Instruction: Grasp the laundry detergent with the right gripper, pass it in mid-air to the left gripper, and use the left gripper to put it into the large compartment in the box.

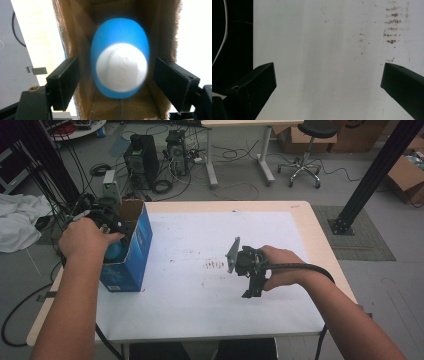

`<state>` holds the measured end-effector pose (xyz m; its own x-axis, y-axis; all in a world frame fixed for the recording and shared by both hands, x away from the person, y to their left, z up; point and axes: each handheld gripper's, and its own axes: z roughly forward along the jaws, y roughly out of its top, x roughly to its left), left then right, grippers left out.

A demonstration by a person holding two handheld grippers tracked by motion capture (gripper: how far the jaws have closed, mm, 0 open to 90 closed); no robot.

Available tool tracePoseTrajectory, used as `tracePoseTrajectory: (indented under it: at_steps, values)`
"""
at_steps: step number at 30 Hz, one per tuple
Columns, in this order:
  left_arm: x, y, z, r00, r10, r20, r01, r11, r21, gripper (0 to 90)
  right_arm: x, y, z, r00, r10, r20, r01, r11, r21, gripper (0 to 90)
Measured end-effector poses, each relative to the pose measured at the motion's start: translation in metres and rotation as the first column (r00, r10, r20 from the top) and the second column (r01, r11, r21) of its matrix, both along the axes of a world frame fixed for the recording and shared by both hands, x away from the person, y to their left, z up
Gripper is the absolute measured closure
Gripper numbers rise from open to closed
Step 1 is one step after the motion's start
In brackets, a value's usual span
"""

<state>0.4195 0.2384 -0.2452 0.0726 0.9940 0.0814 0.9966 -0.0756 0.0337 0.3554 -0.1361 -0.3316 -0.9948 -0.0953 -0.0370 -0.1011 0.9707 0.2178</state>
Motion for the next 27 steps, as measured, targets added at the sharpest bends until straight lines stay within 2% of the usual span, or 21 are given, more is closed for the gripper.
tracePoseTrajectory:
  at_steps: [6,13,19,25,27]
  values:
    - [-0.004,-0.004,0.012,0.9994,-0.030,0.020,0.030,0.9995,0.007,17.1,0.000,0.000,0.000,1.0000,0.000,0.004,0.000,1.000,-0.003,0.0]
    - [-0.011,-0.012,0.027,0.9954,-0.090,0.035,0.089,0.9959,0.019,12.4,0.000,-0.001,0.001,1.0000,-0.003,0.006,0.003,1.000,-0.005,0.0]
    - [-0.018,-0.018,0.038,0.9873,-0.150,0.052,0.150,0.9886,0.012,10.1,0.000,0.000,0.003,1.0000,-0.001,0.008,0.001,1.000,-0.007,0.0]
    - [-0.024,-0.024,0.044,0.9797,-0.197,0.035,0.197,0.9802,0.023,7.2,-0.001,0.002,0.003,1.0000,0.000,0.008,0.000,1.000,-0.009,0.0]
    - [-0.026,-0.024,0.046,0.9769,-0.210,0.041,0.209,0.9777,0.025,6.5,-0.002,0.002,0.003,1.0000,-0.001,0.009,0.001,1.000,-0.005,0.0]
